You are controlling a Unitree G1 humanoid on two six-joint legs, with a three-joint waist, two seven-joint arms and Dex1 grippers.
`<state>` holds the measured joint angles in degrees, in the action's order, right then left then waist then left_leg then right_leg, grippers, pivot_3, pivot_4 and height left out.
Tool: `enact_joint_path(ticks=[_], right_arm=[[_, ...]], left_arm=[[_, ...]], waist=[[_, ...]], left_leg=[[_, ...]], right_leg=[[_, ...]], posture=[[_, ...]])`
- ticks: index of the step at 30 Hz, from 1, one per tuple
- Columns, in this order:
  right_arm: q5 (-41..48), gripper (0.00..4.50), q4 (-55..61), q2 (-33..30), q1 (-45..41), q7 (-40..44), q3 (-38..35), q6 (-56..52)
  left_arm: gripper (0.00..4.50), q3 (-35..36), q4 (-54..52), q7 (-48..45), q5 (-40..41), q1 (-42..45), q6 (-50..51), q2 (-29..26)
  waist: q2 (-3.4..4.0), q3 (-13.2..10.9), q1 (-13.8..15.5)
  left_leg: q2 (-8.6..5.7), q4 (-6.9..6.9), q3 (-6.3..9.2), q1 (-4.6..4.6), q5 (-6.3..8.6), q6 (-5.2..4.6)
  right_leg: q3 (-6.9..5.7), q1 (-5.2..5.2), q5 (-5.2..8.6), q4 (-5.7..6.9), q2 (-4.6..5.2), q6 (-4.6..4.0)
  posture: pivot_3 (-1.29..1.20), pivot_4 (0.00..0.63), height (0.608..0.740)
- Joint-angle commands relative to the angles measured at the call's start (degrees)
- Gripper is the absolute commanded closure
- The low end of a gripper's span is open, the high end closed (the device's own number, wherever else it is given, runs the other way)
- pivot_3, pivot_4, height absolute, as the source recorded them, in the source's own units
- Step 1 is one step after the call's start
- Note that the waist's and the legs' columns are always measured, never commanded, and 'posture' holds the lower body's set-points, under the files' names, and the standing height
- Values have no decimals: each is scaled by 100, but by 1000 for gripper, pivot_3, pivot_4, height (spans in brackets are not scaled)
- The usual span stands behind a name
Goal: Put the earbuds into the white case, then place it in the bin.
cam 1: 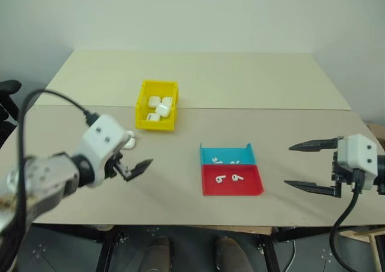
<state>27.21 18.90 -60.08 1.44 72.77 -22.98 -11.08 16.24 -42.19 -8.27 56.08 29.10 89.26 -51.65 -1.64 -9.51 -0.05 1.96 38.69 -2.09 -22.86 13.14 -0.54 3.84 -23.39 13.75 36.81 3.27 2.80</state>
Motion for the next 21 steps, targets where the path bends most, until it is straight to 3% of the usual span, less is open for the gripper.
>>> enact_joint_path(ticks=[1,3,5,7,16,21], right_arm=[[-39,21,209,2,14,-241,-29,-162],[-58,21,298,20,79,-343,-17,-245],[-66,21,393,58,200,-380,-21,-267],[-88,21,470,95,288,-425,-4,-272],[-230,21,517,119,378,-693,162,-456],[-233,21,581,146,435,-767,235,-521]], left_arm=[[0,-127,1275,2207,979,705,324,654],[0,-97,1783,3501,1837,986,324,965],[0,-1166,2320,5403,4541,1022,-985,-174],[0,-1719,2576,6489,5668,1018,-1811,-670],[0,-2476,3615,7214,5692,1517,-1776,-990],[0,-3024,4704,7325,5692,2179,-1394,-582]], waist=[[-7,-4,-30],[-18,-10,-73],[-36,-21,-107],[-40,-22,-126],[-34,-20,19],[-35,-21,69]], left_leg=[[0,-8,3,15,2,0],[0,-14,23,13,3,1],[-1,-17,44,6,6,5],[25,-23,51,-11,14,21],[-13,-21,3,15,7,36],[-13,-23,0,25,7,37]], right_leg=[[0,16,3,-6,2,2],[1,13,-6,-6,4,-14],[4,5,-18,-5,11,-34],[15,-31,-23,16,17,-43],[3,5,-22,1,12,-42],[0,17,-19,-5,10,-42]], posture=[[0,150,740],[0,150,740],[0,150,740],[0,150,740],[0,150,740],[0,150,740]])
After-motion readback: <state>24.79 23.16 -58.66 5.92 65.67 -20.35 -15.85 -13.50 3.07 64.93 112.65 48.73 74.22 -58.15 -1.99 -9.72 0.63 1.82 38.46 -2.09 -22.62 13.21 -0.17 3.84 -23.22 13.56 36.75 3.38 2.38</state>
